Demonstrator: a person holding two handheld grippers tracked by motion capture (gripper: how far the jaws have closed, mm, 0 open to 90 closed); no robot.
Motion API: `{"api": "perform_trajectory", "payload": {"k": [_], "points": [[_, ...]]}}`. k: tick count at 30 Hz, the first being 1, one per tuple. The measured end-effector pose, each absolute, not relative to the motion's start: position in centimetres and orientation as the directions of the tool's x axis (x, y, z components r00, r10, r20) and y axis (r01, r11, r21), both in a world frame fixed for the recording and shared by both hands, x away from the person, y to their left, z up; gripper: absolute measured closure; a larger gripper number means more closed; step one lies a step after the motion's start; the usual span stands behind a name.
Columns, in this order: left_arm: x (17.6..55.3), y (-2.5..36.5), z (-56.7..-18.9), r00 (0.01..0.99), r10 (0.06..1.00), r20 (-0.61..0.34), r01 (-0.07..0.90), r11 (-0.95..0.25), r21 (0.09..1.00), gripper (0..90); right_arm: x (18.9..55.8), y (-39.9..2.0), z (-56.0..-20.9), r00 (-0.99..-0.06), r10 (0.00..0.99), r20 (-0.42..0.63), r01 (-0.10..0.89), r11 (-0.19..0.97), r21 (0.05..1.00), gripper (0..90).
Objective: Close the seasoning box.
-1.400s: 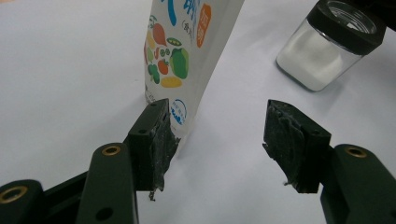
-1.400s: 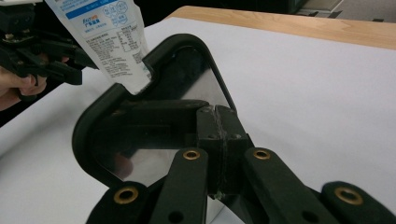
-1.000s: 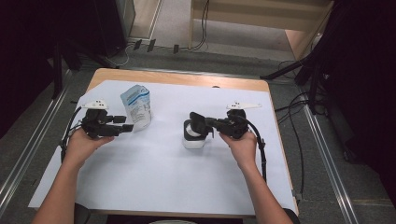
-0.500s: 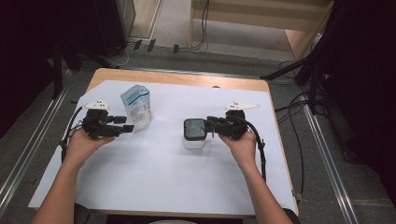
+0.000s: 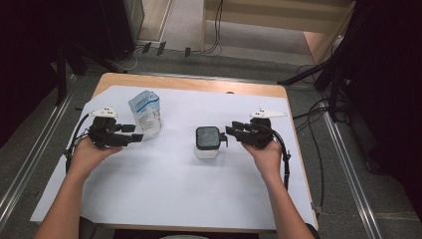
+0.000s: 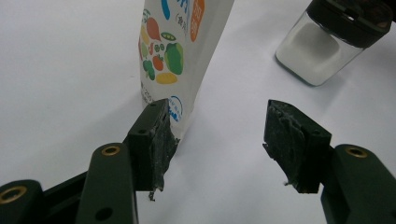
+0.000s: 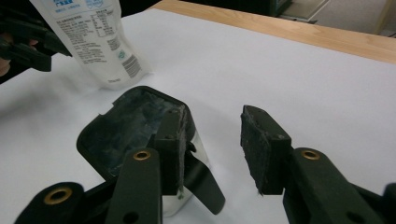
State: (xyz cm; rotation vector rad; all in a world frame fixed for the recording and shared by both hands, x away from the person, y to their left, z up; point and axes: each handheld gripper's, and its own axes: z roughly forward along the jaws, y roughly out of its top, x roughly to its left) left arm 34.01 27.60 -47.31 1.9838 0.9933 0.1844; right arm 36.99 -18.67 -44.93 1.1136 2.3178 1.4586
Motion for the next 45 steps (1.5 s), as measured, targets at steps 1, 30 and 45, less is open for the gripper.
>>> {"api": "perform_trajectory", "payload": {"k": [1, 30, 45], "points": [[34.0, 27.6, -47.3, 0.668, 0.707, -0.233, 0.574, -0.289, 0.766, 41.8, 37.0, -18.9, -44.9, -0.697, 0.682, 0.220, 0.495, 0.236, 0.836, 60.0], [34.6, 27.9, -47.6, 0.664, 0.708, -0.239, 0.581, -0.287, 0.762, 41.7, 35.5, -25.0, -47.5, -0.591, 0.784, 0.192, 0.528, 0.196, 0.826, 52.8], [34.7, 28.0, -47.7, 0.659, 0.709, -0.251, 0.595, -0.287, 0.751, 41.6, 35.8, -25.8, -48.6, -0.567, 0.805, 0.176, 0.544, 0.205, 0.814, 52.7]]}}
